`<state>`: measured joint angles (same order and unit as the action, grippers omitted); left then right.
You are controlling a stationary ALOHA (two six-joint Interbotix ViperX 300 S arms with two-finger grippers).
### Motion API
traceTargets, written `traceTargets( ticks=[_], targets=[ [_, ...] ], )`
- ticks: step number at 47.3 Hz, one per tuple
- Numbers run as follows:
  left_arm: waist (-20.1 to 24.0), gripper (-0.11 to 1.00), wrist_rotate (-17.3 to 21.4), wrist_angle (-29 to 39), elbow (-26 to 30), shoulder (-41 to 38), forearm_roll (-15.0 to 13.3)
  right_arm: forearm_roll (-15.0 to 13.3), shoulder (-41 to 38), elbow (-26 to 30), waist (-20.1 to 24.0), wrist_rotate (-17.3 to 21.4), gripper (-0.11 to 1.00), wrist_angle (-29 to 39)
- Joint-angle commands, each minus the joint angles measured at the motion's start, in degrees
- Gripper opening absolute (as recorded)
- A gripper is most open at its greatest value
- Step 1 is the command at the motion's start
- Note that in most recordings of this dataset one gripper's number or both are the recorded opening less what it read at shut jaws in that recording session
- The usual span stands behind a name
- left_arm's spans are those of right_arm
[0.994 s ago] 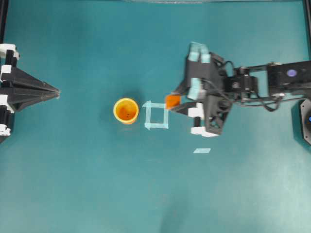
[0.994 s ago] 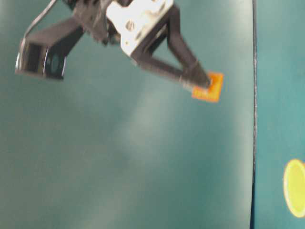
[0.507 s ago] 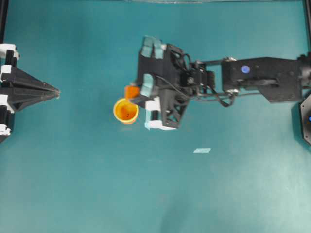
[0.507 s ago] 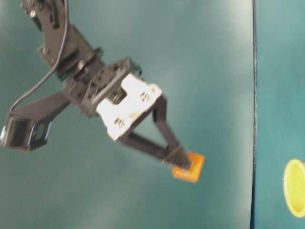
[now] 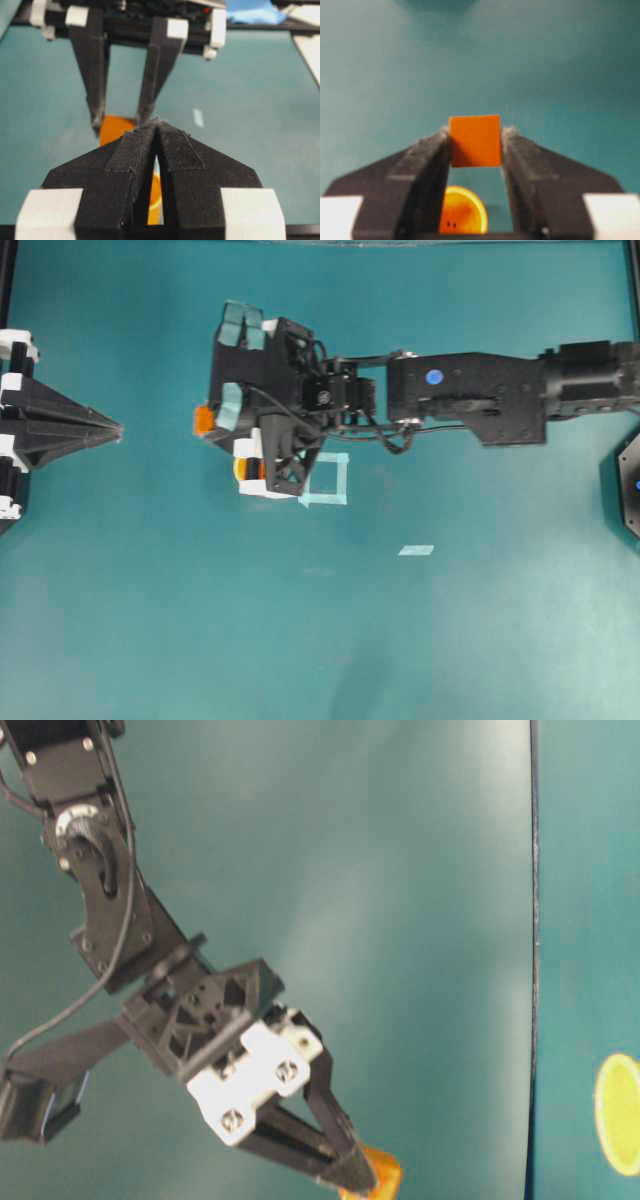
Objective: Move the block to the left with right arm.
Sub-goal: 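Carry the held cube leftward past the taped square and orange cup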
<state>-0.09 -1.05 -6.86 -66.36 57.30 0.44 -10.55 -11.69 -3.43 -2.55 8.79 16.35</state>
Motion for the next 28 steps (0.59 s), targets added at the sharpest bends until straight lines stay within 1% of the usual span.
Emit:
traceTargets(
  ticks=[1, 15, 28],
  targets=[
    [0.00, 0.00, 0.00, -0.26, 1.85, -0.18, 0.18, -0.18, 0.26, 2.99, 0.00, 0.18, 0.40, -0.53],
    [0.00, 0.00, 0.00, -0.26, 1.85, -0.18, 0.18, -0.09, -3.69, 7.82, 0.79, 0.26, 0.40, -1.32],
    [0.00, 0.00, 0.09, -0.26, 1.93, 0.35, 0.18, -0.09, -5.54, 10.11, 1.93, 0.35, 0.40, -1.41]
  ],
)
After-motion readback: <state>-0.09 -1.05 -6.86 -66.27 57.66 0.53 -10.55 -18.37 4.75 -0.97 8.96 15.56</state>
